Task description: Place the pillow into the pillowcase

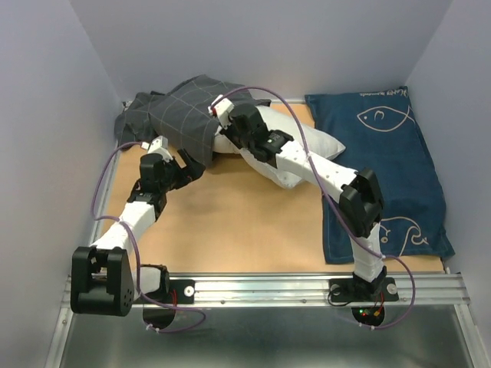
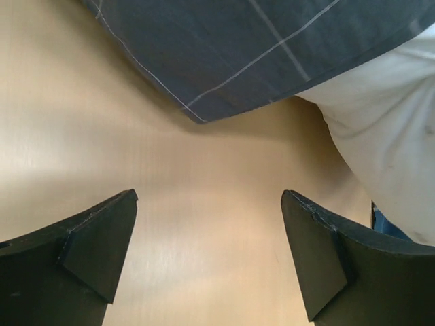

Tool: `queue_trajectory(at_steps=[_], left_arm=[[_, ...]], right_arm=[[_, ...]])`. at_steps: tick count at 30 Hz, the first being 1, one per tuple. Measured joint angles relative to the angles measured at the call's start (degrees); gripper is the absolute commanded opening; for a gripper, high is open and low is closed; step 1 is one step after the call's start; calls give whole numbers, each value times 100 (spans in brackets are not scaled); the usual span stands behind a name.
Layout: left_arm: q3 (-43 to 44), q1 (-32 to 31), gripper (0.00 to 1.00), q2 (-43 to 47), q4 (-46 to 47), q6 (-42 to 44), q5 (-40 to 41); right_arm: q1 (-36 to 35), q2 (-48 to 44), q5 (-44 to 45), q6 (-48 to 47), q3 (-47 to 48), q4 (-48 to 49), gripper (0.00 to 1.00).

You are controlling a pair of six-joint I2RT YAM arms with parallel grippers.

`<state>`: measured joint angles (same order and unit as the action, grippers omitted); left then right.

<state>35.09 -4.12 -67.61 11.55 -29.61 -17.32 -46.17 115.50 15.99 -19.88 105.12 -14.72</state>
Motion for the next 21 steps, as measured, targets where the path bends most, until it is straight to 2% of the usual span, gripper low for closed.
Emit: queue_trajectory(at_steps=[7,11,14,18,19,21], left_arm=[[-79,-772,99,-446,1134,205,737],[-52,-1121,99,-470,1329,1300,828],[-52,-1165,95,-17,1145,3156,678],[-190,-1154,93,1182,629,6780,114],[-289,-1154,93,1453,472,7908,-61],[-420,-1161,93,1600,225,9359,-264]], right_arm=[[149,2,-170,240,599,-131,1],[199,26,-254,361,909,-157,1],[254,44,-343,442,1003,-155,1],[354,44,-468,533,1003,-162,1],[380,44,-501,562,1003,-160,0],[391,44,-555,601,1003,-160,1]])
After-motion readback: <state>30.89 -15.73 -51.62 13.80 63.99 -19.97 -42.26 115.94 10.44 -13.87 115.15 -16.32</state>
